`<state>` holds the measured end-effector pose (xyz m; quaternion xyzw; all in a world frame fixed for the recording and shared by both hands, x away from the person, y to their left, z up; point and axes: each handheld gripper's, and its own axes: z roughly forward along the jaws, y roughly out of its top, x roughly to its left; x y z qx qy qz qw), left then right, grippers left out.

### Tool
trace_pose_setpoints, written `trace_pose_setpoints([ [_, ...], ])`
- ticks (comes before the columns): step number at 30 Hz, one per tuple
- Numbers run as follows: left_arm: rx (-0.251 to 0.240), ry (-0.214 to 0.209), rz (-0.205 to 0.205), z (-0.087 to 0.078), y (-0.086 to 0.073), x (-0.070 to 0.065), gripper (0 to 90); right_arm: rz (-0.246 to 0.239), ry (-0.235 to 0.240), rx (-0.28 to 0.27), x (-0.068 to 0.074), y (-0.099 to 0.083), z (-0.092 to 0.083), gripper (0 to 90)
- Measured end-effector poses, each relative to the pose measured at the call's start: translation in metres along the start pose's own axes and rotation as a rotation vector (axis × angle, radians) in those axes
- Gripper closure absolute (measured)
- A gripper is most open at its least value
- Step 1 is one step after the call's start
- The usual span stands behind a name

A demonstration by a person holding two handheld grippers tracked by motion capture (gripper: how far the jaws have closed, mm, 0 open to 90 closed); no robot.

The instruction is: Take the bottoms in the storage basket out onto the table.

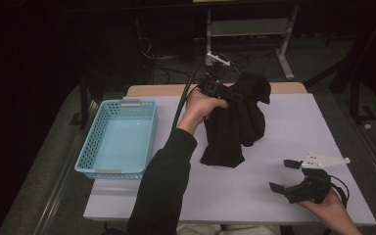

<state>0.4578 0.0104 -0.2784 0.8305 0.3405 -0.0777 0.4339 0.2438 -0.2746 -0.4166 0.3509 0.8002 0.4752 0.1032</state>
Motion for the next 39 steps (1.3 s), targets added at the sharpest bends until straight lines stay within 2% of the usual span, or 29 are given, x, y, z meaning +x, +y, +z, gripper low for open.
trace_pose_setpoints([
  [7,0.01,0.027,-0.027,0.002,-0.013,0.014,76.3,-0.002,0.002,0.001,0.0,0.0,0.001,0.0],
  [13,0.018,0.041,-0.033,0.009,-0.024,0.022,75.9,-0.001,0.002,0.002,0.0,0.0,0.0,0.0],
  [21,0.036,0.058,-0.012,0.022,-0.037,0.028,75.1,0.0,0.002,0.001,0.0,0.0,0.001,0.0],
  [30,0.055,0.054,-0.006,0.036,-0.05,0.032,73.8,-0.004,0.002,0.003,0.0,0.0,0.001,0.0],
  [34,0.073,0.079,0.027,0.043,-0.056,0.031,72.1,-0.004,0.002,0.006,0.0,0.0,0.001,0.0],
  [39,0.097,0.073,0.032,0.055,-0.065,0.033,69.5,-0.004,0.003,0.007,0.0,0.0,0.001,0.0],
])
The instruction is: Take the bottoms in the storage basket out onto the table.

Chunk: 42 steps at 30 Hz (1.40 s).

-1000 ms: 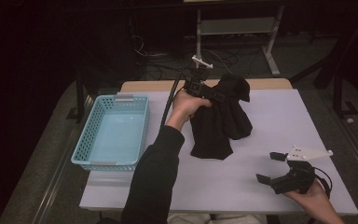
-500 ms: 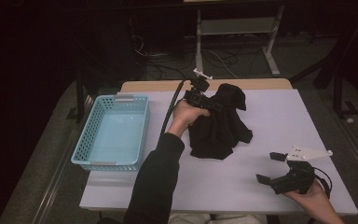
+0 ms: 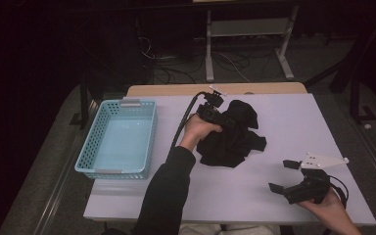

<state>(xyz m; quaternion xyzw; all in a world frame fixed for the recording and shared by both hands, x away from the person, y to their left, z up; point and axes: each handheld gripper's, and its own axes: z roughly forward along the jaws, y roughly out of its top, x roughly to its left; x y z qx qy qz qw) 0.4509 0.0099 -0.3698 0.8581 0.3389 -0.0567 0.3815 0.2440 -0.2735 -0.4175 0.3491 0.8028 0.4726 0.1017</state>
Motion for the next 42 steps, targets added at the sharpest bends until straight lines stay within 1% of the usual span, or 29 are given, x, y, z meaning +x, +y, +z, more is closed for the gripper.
trace_pose_setpoints([
  [3,0.008,0.004,0.004,0.004,-0.003,0.0,67.5,-0.001,0.0,0.001,0.0,0.0,0.0,0.0],
  [5,0.002,0.007,0.008,0.007,-0.005,0.0,64.6,0.0,0.001,0.0,0.0,0.0,0.0,0.0],
  [6,-0.002,0.029,0.019,0.007,-0.006,-0.001,61.2,0.0,0.001,0.0,0.0,0.0,0.0,0.0],
  [8,-0.014,0.06,0.027,0.008,-0.006,-0.003,53.4,-0.001,0.001,0.002,0.0,0.0,0.0,0.0],
  [11,-0.021,0.089,0.019,0.006,-0.006,-0.005,45.4,0.0,0.002,0.002,0.0,0.0,0.0,0.0],
  [12,-0.023,0.105,0.016,0.005,-0.005,-0.005,41.1,0.001,0.003,0.002,0.001,0.0,0.0,0.0],
  [14,-0.026,0.104,0.013,0.004,-0.005,-0.005,40.2,0.001,0.003,0.003,0.0,0.0,0.0,0.0],
  [15,-0.027,0.101,0.01,0.002,-0.005,-0.005,38.3,0.001,0.002,0.003,0.0,0.0,0.0,0.0],
  [17,-0.033,0.087,0.002,-0.001,-0.005,-0.005,32.7,0.001,0.002,0.002,0.001,0.0,0.0,0.0],
  [20,-0.057,0.058,-0.004,-0.008,-0.005,-0.005,23.1,0.0,0.002,0.003,0.001,0.0,0.001,0.0],
  [24,-0.07,0.048,0.0,-0.016,-0.006,-0.005,14.0,-0.003,0.004,0.002,0.001,0.0,0.001,0.0],
  [26,-0.078,0.034,-0.007,-0.021,-0.007,-0.005,13.4,-0.004,0.004,0.002,0.001,0.0,0.001,0.0],
  [27,-0.081,0.031,-0.009,-0.022,-0.007,-0.005,9.0,-0.001,0.004,0.004,0.002,0.0,0.001,0.0],
  [28,-0.086,0.025,-0.008,-0.024,-0.008,-0.006,9.0,-0.001,0.004,0.004,0.002,0.0,0.001,0.0],
  [30,-0.087,0.024,0.003,-0.027,-0.009,-0.006,5.3,-0.001,0.004,0.003,0.001,0.0,0.001,0.0],
  [32,-0.092,0.019,0.005,-0.03,-0.01,-0.007,2.0,-0.002,0.005,0.003,0.001,0.0,0.001,0.0],
  [34,-0.095,0.02,0.003,-0.034,-0.011,-0.008,0.2,-0.003,0.004,0.004,0.001,0.0,0.001,0.0],
  [39,-0.113,0.026,0.009,-0.042,-0.014,-0.008,0.0,-0.003,0.004,0.004,0.001,0.0,0.001,0.0],
  [42,-0.123,0.032,0.021,-0.048,-0.016,-0.01,0.0,-0.003,0.003,0.004,0.001,0.0,0.001,0.0],
])
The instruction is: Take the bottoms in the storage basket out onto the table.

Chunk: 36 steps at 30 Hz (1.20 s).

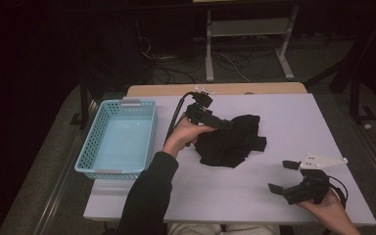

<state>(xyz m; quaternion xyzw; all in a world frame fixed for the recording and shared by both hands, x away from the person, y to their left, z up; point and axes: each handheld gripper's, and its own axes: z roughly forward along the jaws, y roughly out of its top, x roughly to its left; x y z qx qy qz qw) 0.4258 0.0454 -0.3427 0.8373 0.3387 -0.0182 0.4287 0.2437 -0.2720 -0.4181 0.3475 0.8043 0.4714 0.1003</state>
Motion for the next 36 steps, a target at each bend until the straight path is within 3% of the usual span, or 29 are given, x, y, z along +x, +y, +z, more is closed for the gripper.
trace_pose_setpoints([
  [14,-0.037,0.013,0.031,-0.025,-0.01,-0.006,0.0,0.001,0.0,0.001,0.0,0.0,0.0,0.0],
  [36,-0.09,0.066,0.079,-0.064,-0.049,-0.011,0.0,0.003,-0.001,0.006,0.0,0.0,0.001,0.0],
])
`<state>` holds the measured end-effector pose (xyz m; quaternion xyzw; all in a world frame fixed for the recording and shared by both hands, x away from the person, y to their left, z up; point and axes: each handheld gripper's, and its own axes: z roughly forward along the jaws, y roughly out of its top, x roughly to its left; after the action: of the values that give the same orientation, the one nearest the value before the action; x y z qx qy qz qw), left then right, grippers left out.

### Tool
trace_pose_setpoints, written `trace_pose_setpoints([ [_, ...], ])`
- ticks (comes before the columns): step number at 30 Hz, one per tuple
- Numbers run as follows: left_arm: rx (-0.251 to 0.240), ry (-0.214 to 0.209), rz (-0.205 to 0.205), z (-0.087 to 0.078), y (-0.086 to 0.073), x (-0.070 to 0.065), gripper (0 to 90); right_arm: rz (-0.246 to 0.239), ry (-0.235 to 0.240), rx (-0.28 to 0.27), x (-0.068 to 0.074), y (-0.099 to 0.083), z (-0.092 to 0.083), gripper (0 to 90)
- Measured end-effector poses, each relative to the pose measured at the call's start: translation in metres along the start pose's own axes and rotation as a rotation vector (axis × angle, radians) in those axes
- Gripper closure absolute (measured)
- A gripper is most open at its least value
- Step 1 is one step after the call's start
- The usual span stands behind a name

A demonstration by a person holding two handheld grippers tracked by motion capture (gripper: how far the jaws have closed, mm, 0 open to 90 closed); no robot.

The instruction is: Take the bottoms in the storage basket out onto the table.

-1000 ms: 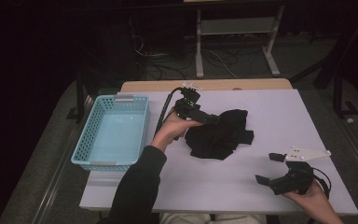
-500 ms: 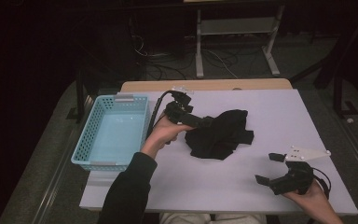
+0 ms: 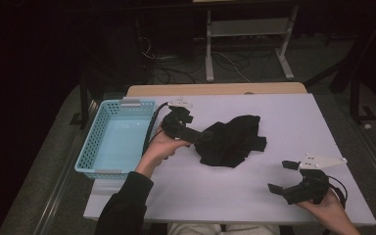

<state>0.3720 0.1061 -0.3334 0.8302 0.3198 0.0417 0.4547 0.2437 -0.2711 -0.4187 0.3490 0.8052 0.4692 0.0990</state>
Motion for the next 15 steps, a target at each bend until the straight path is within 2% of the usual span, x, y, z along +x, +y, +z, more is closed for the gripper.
trace_pose_setpoints([
  [5,-0.023,-0.001,-0.009,-0.009,-0.009,-0.001,0.0,0.0,0.0,-0.001,0.0,0.0,0.0,0.0],
  [8,-0.027,0.012,0.002,-0.015,-0.016,-0.002,0.0,-0.001,0.0,0.0,0.0,0.0,0.0,0.0],
  [15,-0.05,0.016,-0.015,-0.027,-0.035,0.0,0.0,0.0,-0.001,0.001,0.0,0.0,0.0,0.0],
])
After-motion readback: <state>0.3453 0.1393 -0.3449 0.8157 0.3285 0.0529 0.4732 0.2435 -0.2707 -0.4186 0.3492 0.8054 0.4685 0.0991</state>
